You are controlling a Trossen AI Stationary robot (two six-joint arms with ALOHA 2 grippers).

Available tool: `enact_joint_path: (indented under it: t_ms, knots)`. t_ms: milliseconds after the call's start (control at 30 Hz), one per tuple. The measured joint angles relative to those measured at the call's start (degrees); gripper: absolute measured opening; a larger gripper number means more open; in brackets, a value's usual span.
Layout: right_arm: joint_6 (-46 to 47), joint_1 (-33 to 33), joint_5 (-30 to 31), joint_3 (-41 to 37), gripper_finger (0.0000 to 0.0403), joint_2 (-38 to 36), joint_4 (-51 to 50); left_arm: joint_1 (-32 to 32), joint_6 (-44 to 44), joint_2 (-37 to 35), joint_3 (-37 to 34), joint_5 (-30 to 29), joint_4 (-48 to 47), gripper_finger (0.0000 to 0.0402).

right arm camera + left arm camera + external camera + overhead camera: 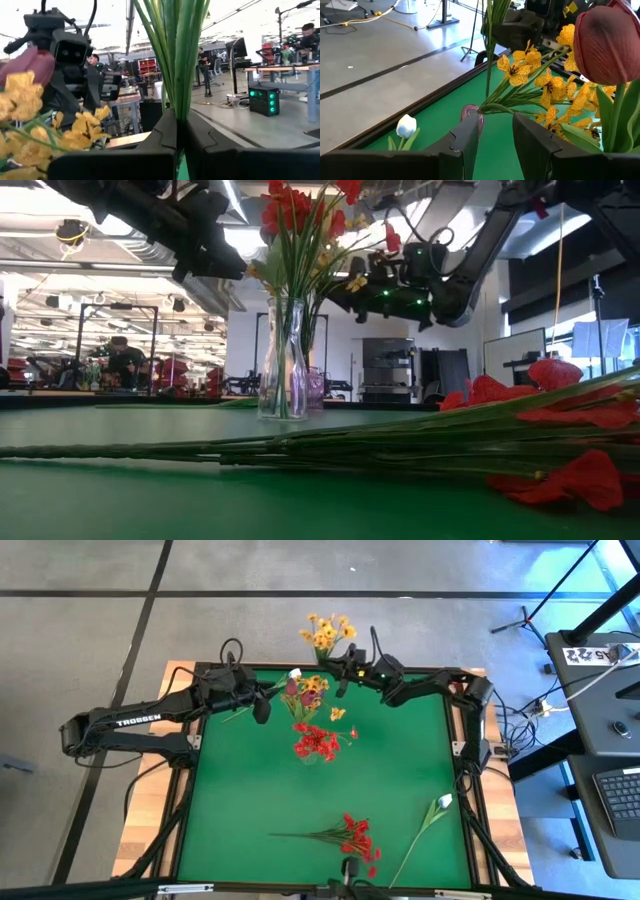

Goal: Sort flowers into vase by color
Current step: Put the yellow flowers into the pink transparent vase

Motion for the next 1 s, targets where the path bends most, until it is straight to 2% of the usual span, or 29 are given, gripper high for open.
enact_joint_path:
  t_ms: [533, 1000]
  knots:
    - [-4.8, -0.1, 1.9, 0.7, 0.0006, 0.3, -7.4, -0.8, 0.0, 0.0, 0.0, 0.0, -0.5, 0.0114]
    - [-4.8, -0.1, 3.3, 0.6, 0.0006, 2.3, -5.3, -0.8, 0.0, 0.0, 0.0, 0.0, -0.3, 0.0114]
